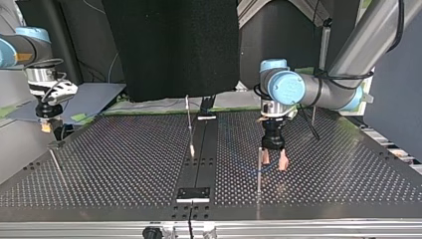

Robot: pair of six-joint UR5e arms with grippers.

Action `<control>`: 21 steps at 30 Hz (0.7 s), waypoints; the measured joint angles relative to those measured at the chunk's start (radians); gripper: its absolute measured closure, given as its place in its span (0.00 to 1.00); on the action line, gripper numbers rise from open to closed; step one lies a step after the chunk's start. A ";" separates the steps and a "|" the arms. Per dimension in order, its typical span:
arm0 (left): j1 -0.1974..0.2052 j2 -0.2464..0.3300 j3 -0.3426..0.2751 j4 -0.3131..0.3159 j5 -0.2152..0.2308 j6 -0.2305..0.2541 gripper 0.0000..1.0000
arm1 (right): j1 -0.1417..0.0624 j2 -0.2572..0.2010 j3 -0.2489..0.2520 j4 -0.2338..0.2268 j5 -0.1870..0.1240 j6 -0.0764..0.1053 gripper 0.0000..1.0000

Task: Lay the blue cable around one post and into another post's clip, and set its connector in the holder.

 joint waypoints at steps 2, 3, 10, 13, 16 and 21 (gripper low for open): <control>-0.001 0.000 0.000 0.000 -0.001 0.002 0.00 | -0.002 0.016 -0.016 0.016 0.007 -0.016 1.00; -0.001 0.000 0.000 0.000 -0.001 0.003 0.00 | -0.003 0.023 -0.023 0.023 0.010 -0.023 1.00; -0.003 0.000 0.000 0.000 -0.010 0.005 0.00 | -0.008 0.061 -0.082 0.082 0.016 -0.082 1.00; -0.003 0.000 0.000 0.000 -0.013 0.005 0.00 | -0.008 0.065 -0.110 0.111 0.016 -0.110 1.00; -0.004 0.000 0.000 0.000 -0.014 0.005 0.00 | -0.008 0.067 -0.142 0.142 0.016 -0.137 1.00; -0.003 0.000 0.000 -0.001 -0.015 0.005 0.00 | -0.010 0.073 -0.190 0.187 0.016 -0.164 1.00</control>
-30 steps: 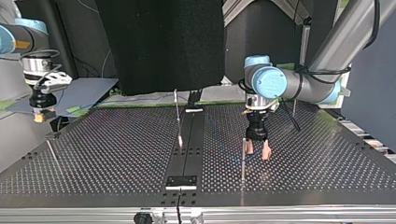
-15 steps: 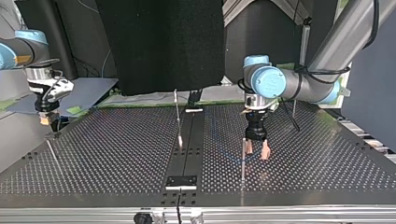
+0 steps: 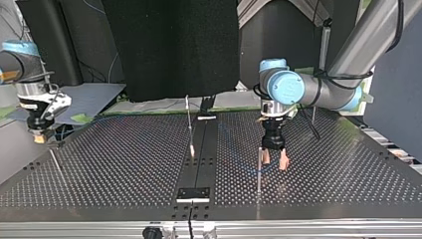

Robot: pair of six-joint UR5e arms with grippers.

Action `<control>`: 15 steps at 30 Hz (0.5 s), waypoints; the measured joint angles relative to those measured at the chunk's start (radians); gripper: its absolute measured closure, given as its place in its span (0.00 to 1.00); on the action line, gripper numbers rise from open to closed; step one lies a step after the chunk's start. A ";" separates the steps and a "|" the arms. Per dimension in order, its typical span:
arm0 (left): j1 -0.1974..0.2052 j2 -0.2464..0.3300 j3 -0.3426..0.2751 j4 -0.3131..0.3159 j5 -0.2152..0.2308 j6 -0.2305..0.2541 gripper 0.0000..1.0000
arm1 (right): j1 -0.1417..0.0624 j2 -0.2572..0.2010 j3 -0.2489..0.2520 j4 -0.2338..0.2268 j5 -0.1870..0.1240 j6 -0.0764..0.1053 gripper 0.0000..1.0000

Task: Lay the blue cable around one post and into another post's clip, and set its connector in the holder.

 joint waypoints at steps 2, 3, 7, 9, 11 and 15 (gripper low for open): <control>0.000 0.000 0.000 0.000 0.000 0.000 0.00 | 0.002 0.008 -0.008 0.007 -0.001 -0.013 1.00; 0.000 0.000 0.000 0.000 0.000 0.000 0.00 | 0.003 0.013 -0.010 0.008 -0.001 -0.020 1.00; 0.000 0.000 0.000 0.000 -0.003 0.001 0.00 | 0.008 0.033 -0.013 0.004 0.000 -0.038 1.00; 0.000 0.000 0.000 0.000 -0.007 0.002 0.00 | 0.008 0.040 -0.014 -0.002 -0.001 -0.041 1.00; 0.000 0.000 0.000 0.000 -0.009 0.004 0.00 | 0.008 0.044 -0.014 -0.008 -0.002 -0.043 1.00; 0.000 0.000 0.000 0.000 -0.010 0.006 0.00 | 0.006 0.048 -0.016 -0.018 -0.004 -0.047 1.00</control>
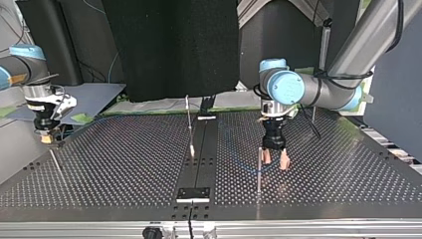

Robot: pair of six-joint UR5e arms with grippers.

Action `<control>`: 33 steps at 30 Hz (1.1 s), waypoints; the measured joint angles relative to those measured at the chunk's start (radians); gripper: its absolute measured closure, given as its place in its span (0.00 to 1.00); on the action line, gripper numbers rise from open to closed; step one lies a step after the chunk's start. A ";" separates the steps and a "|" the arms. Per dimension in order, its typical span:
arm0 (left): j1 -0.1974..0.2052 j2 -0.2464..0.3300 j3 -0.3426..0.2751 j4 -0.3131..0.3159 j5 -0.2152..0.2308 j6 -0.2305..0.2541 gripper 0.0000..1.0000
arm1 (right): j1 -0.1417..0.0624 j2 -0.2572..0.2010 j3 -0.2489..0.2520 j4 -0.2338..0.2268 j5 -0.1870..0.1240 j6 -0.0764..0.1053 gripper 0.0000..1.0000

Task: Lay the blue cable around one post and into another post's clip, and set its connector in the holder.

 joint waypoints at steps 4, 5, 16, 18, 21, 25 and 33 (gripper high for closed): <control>0.000 0.000 -0.001 0.000 0.000 0.000 0.00 | -0.002 0.004 -0.002 -0.008 -0.003 -0.009 1.00; 0.000 0.000 -0.001 0.000 0.000 0.000 0.00 | -0.002 0.006 -0.002 -0.012 -0.003 -0.010 1.00; 0.000 0.000 -0.001 0.002 0.000 0.005 0.00 | -0.002 0.029 -0.010 -0.053 -0.039 0.004 1.00; 0.000 -0.001 -0.001 0.002 -0.001 0.006 0.00 | -0.002 0.033 -0.010 -0.059 -0.054 0.016 1.00; 0.000 -0.006 -0.002 0.001 -0.005 0.007 0.00 | -0.005 0.036 -0.012 -0.060 -0.066 0.026 1.00; 0.000 -0.021 -0.002 0.002 -0.006 0.009 0.00 | -0.011 0.037 -0.018 -0.050 -0.072 0.027 1.00; 0.000 -0.027 -0.002 0.000 -0.007 0.015 0.00 | -0.020 0.041 -0.030 -0.043 -0.073 0.023 1.00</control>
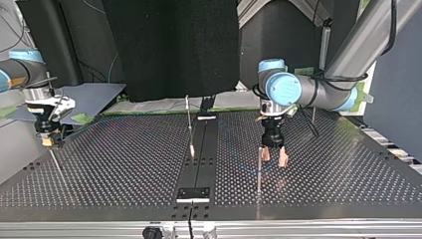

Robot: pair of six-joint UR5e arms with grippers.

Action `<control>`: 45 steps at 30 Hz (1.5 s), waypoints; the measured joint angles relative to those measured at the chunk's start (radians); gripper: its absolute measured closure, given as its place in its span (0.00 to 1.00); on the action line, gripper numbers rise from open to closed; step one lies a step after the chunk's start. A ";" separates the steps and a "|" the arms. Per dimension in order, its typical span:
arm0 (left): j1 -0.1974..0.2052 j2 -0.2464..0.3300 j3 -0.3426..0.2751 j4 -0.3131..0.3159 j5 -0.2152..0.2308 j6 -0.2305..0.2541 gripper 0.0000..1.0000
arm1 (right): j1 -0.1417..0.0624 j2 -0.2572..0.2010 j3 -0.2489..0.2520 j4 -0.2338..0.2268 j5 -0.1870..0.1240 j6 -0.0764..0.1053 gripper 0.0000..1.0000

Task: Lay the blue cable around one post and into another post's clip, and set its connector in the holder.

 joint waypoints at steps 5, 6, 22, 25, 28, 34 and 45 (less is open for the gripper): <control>0.000 0.000 0.000 0.000 0.000 0.005 0.00 | 0.000 0.003 -0.003 -0.006 -0.005 0.000 1.00; 0.000 0.000 0.000 0.000 -0.001 0.005 0.00 | 0.000 0.004 -0.003 -0.007 -0.008 0.000 1.00; 0.001 0.000 0.000 0.003 0.003 0.006 0.00 | 0.003 0.015 -0.003 -0.040 -0.023 0.006 1.00; 0.002 0.000 0.000 0.003 0.004 0.005 0.00 | 0.003 0.017 -0.004 -0.041 -0.023 0.008 1.00; 0.001 0.000 0.000 0.003 0.004 0.004 0.00 | 0.002 0.020 -0.003 -0.040 -0.023 0.008 1.00; 0.002 0.000 0.000 0.003 0.005 0.005 0.00 | 0.003 0.026 -0.003 -0.046 -0.023 0.013 1.00; 0.001 0.000 0.000 0.004 0.006 0.005 0.00 | 0.008 0.030 -0.007 -0.053 -0.023 0.016 1.00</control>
